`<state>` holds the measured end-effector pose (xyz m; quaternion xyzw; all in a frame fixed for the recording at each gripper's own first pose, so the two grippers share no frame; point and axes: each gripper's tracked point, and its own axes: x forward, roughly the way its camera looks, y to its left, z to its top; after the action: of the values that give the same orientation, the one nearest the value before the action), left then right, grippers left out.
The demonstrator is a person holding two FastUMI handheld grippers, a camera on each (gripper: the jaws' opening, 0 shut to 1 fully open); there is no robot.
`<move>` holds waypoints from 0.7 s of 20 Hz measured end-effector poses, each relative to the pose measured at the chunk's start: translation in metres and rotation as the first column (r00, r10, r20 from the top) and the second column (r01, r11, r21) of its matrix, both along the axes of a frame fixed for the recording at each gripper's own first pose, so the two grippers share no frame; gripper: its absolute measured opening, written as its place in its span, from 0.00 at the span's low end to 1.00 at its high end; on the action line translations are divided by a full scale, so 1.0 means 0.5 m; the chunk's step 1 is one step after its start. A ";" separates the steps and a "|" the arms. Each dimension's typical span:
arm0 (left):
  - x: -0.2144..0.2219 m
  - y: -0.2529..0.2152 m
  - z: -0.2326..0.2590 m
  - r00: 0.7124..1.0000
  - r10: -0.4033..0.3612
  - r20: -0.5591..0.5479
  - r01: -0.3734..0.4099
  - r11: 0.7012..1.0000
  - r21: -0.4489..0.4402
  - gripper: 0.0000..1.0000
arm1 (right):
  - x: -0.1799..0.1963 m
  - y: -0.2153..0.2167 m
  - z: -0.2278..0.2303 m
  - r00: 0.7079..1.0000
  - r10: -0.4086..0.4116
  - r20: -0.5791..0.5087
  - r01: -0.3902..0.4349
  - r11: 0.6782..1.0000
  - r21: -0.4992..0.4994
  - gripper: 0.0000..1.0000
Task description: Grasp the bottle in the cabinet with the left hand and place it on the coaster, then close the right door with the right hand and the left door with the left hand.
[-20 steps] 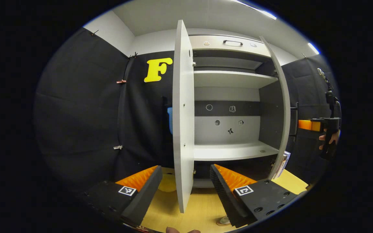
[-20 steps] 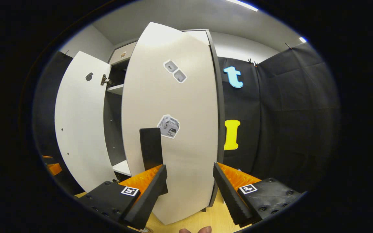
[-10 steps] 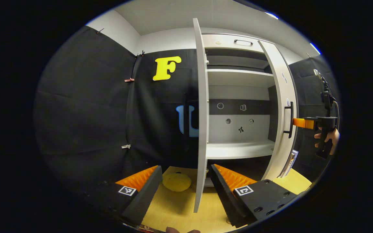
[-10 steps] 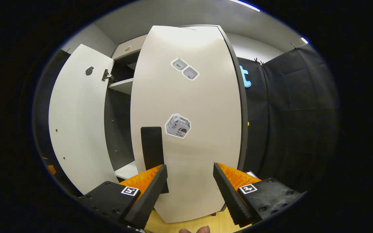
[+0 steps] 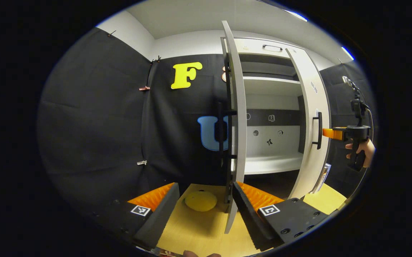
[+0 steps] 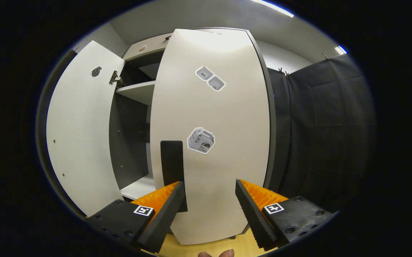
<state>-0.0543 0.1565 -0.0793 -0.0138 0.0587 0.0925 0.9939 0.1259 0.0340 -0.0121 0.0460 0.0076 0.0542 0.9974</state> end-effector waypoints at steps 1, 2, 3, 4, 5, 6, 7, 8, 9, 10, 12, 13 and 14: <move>0.008 0.005 0.005 1.000 -0.004 0.005 0.004 1.000 0.004 0.95 | -0.012 0.000 0.005 1.000 -0.008 0.006 0.008 1.000 0.001 0.96; 0.014 0.010 0.009 1.000 -0.008 0.011 0.008 1.000 0.005 0.94 | -0.028 -0.005 0.012 1.000 -0.018 0.012 0.018 1.000 0.000 0.96; 0.024 0.014 0.015 1.000 -0.015 0.017 0.015 1.000 0.004 0.94 | -0.045 -0.010 0.022 0.999 -0.025 0.020 0.025 1.000 0.000 0.96; 0.034 0.020 0.021 1.000 -0.022 0.021 0.022 1.000 0.002 0.94 | -0.062 -0.014 0.031 0.999 -0.032 0.025 0.032 0.999 0.000 0.96; 0.047 0.026 0.028 0.999 -0.029 0.028 0.029 1.000 0.004 0.94 | -0.078 -0.019 0.038 0.999 -0.042 0.030 0.042 0.999 -0.001 0.96; 0.061 0.035 0.033 0.999 -0.032 0.030 0.032 0.999 0.006 0.94 | -0.093 -0.025 0.041 0.998 -0.053 0.033 0.054 0.999 -0.005 0.96; 0.078 0.042 0.037 0.999 -0.035 0.035 0.034 0.999 0.009 0.92 | -0.108 -0.032 0.043 0.997 -0.062 0.035 0.062 0.998 -0.010 0.96; 0.095 0.050 0.044 0.999 -0.034 0.041 0.034 0.999 0.011 0.94 | -0.124 -0.041 0.045 0.997 -0.073 0.037 0.073 0.997 -0.018 0.96; 0.109 0.060 0.052 0.998 -0.031 0.049 0.031 0.999 0.010 0.92 | -0.138 -0.052 0.045 0.996 -0.086 0.039 0.087 0.996 -0.031 0.96; 0.123 0.070 0.055 0.998 -0.028 0.053 0.027 1.000 0.008 0.94 | -0.150 -0.067 0.043 0.994 -0.103 0.039 0.104 0.993 -0.046 0.96; 0.154 0.089 0.059 0.998 -0.020 0.056 0.020 1.000 -0.001 0.95 | -0.173 -0.094 0.037 0.991 -0.133 0.032 0.135 0.988 -0.072 0.96; 0.171 0.097 0.061 0.998 -0.017 0.059 0.018 1.000 -0.007 0.94 | -0.182 -0.107 0.035 0.989 -0.148 0.027 0.149 0.986 -0.078 0.96; 0.186 0.105 0.063 0.998 -0.015 0.061 0.016 1.000 -0.011 0.95 | -0.191 -0.122 0.033 0.986 -0.163 0.023 0.164 0.983 -0.082 0.96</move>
<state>0.0388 0.2088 -0.0479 -0.0221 0.0288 0.0839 0.9958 0.0302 -0.0269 0.0043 0.0043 -0.0023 -0.0280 0.9996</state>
